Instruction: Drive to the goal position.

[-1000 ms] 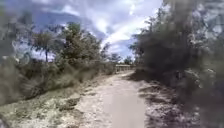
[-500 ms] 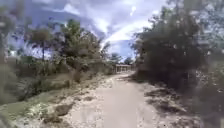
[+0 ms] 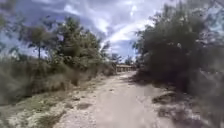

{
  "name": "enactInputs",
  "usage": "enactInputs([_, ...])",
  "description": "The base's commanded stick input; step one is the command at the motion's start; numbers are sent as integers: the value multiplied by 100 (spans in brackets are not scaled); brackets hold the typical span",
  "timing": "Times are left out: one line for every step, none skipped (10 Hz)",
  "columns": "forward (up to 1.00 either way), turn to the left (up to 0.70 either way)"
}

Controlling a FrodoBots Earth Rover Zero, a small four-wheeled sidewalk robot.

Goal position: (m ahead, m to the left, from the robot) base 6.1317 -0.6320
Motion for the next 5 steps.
enactInputs([70, 0])
enactInputs([70, 0])
enactInputs([70, 0])
enactInputs([70, 0])
enactInputs([70, 0])
